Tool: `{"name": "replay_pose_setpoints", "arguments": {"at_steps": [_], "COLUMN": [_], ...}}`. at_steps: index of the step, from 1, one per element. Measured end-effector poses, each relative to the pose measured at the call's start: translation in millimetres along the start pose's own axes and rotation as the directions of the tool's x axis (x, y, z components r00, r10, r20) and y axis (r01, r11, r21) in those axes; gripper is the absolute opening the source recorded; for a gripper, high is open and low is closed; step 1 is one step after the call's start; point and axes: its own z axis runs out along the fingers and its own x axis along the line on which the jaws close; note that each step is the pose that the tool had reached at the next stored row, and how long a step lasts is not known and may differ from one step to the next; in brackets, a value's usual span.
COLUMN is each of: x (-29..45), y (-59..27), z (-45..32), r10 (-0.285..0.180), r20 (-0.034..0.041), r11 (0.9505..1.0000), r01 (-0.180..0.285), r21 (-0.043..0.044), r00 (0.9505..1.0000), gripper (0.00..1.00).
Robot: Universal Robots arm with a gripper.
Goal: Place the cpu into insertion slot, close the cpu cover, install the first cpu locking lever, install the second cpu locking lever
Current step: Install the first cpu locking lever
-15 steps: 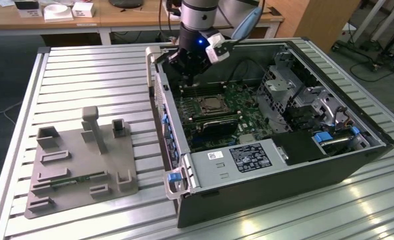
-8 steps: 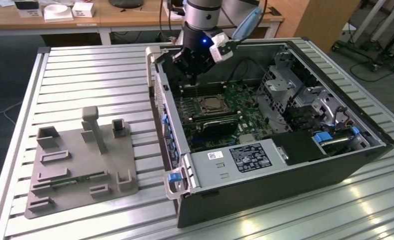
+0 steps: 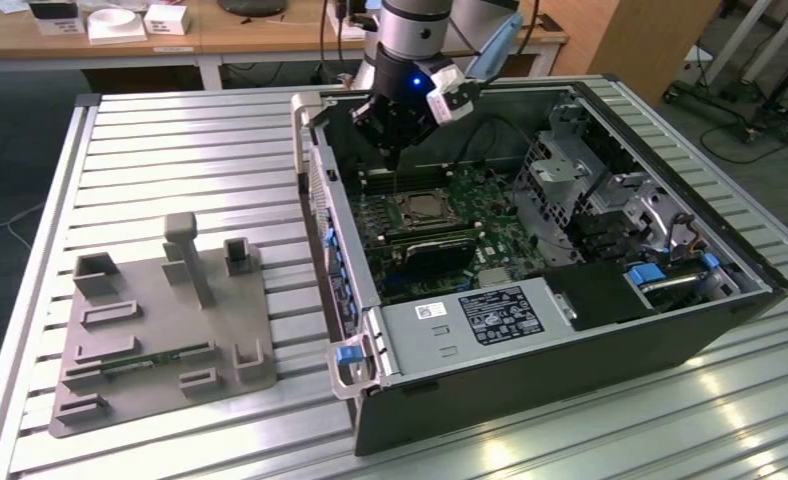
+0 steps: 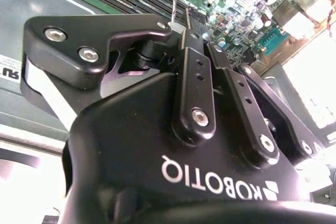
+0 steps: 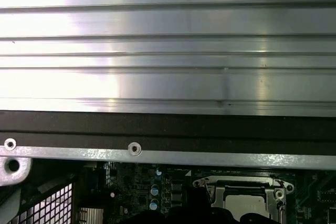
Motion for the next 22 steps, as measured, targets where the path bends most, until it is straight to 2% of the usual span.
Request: {"name": "replay_pose_setpoints", "arguments": {"at_steps": [22], "x": [-3.4], "y": [0.0], "z": [-1.2], "r10": [0.000], "r20": [0.0000], "r11": [1.0000], "r01": [0.000], "r21": [0.0000], "r00": [1.0000], "gripper": [0.10]}}
